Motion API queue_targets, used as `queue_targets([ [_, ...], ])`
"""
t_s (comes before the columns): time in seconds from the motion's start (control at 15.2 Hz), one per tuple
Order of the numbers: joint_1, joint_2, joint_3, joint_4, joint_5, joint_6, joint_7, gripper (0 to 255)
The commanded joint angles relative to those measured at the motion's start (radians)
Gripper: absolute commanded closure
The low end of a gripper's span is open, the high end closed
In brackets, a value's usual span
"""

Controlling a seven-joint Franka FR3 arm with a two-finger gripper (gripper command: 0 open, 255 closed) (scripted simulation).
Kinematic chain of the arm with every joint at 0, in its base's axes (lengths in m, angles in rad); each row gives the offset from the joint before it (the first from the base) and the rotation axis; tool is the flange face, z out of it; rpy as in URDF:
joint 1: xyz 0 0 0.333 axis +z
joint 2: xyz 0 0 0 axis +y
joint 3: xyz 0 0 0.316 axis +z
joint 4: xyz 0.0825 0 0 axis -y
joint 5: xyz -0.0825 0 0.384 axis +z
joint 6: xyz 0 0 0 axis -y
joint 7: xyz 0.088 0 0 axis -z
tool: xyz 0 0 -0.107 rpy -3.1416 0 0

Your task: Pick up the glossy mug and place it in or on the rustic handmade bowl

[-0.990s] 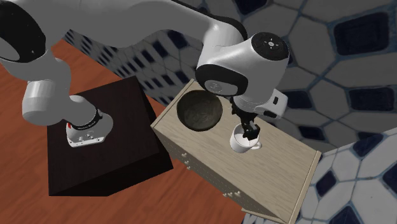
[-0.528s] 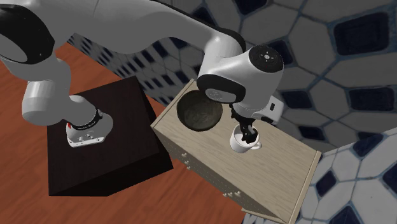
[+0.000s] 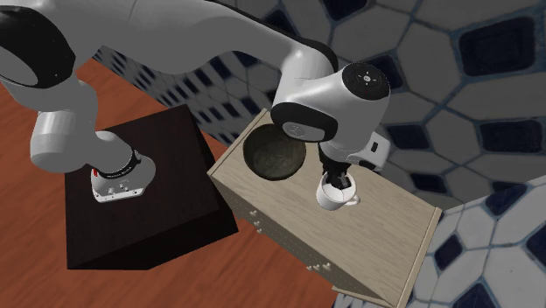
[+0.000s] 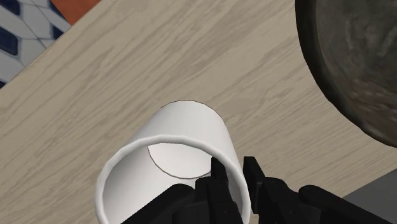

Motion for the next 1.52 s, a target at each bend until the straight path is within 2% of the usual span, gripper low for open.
queue_targets([
  [0.0, 0.000, 0.000, 0.000, 0.000, 0.000, 0.000, 0.000, 255],
  [0.4, 0.000, 0.000, 0.000, 0.000, 0.000, 0.000, 0.000, 255],
  [1.45, 0.000, -0.046, -0.011, 0.153, -0.023, -0.196, 0.013, 255],
])
